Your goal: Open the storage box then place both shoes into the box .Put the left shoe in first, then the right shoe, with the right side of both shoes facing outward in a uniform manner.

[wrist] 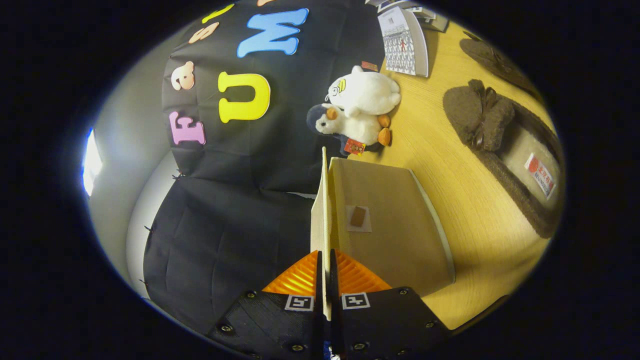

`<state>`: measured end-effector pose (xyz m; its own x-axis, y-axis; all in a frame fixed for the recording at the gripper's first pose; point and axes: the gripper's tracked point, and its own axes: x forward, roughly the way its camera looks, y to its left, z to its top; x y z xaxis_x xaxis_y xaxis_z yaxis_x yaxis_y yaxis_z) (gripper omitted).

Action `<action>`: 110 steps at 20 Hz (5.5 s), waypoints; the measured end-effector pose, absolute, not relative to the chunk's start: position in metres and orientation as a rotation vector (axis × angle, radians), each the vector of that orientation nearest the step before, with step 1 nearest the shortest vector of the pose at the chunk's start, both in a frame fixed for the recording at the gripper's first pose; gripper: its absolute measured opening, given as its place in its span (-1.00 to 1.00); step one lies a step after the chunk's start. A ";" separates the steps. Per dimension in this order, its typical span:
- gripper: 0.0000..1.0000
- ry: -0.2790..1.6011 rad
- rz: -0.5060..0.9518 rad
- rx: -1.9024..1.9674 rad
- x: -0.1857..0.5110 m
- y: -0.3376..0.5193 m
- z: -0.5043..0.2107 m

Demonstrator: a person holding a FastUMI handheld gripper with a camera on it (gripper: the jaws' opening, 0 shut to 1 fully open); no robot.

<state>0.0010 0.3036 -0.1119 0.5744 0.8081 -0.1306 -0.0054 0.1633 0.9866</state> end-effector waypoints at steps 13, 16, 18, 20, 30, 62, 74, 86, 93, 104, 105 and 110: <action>-0.88 0.741 0.831 1.138 -0.001 0.353 -0.010; -0.88 0.735 0.865 1.112 0.000 0.376 0.010; -0.88 0.730 0.887 1.095 -0.002 0.394 0.022; -0.88 0.732 0.909 1.086 -0.003 0.414 0.031; -0.81 0.794 1.037 0.999 -0.022 0.518 0.043; 0.94 0.525 0.712 0.424 0.039 0.352 -0.021; 0.95 0.602 0.474 0.183 0.064 0.190 -0.110; 0.96 0.863 0.389 0.012 0.047 0.119 -0.239; 0.95 0.952 0.387 0.015 0.048 0.118 -0.276; -0.24 1.019 0.346 0.040 0.049 0.119 -0.289; -0.50 1.033 0.351 0.048 0.049 0.121 -0.289; -0.99 1.047 0.308 0.114 0.052 0.118 -0.289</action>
<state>0.0516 0.1177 -0.2886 0.4623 0.3038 -0.8331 -0.1958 0.9513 0.2382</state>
